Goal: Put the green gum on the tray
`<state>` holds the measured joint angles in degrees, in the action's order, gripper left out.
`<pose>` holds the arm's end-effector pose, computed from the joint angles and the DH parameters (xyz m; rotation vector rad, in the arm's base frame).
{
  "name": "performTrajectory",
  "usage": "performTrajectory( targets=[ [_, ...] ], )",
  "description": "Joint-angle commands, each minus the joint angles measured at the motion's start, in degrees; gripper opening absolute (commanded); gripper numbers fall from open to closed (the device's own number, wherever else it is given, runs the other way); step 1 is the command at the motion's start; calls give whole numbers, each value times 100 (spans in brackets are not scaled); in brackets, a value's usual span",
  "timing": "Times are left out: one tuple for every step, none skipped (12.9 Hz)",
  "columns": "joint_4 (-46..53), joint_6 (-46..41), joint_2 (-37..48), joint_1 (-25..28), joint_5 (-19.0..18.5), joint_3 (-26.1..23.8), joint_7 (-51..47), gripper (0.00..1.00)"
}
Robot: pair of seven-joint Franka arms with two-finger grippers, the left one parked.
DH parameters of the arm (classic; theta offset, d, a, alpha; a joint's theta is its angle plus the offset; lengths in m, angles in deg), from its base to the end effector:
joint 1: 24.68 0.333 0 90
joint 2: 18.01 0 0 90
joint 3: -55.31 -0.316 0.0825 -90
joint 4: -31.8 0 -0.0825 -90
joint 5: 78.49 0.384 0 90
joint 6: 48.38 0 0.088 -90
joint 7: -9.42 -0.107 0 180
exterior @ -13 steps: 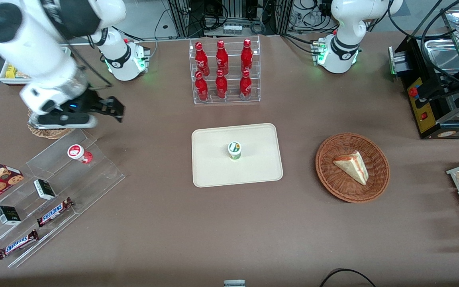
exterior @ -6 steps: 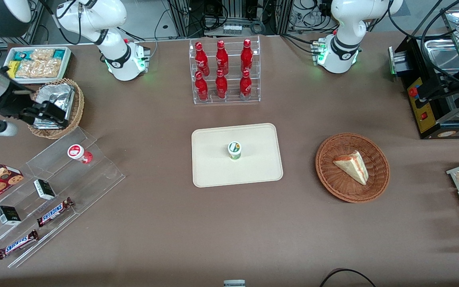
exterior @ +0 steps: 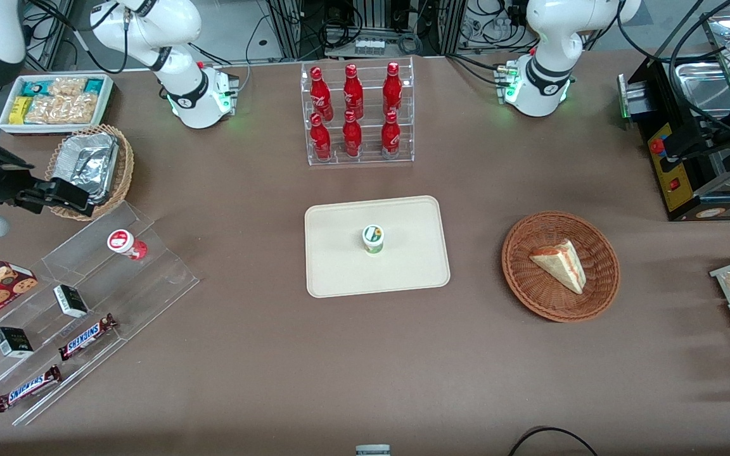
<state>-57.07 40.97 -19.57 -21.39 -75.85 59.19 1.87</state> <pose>0.5617 -0.0003 0.6178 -3.0906 0.2198 0.0332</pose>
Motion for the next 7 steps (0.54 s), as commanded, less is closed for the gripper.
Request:
performTrajectory(
  targets=[
    [265,-163,-108,-13,123,113,209,100],
    [265,-163,-90,-12,114,113,262,100],
    [257,-172,-90,-12,114,113,262,100],
    [256,-163,-90,5,105,113,245,100],
    [256,-154,-90,22,96,113,236,100],
    [248,-154,-90,31,79,113,227,100],
    [239,-154,-90,40,-26,105,244,100]
  ],
)
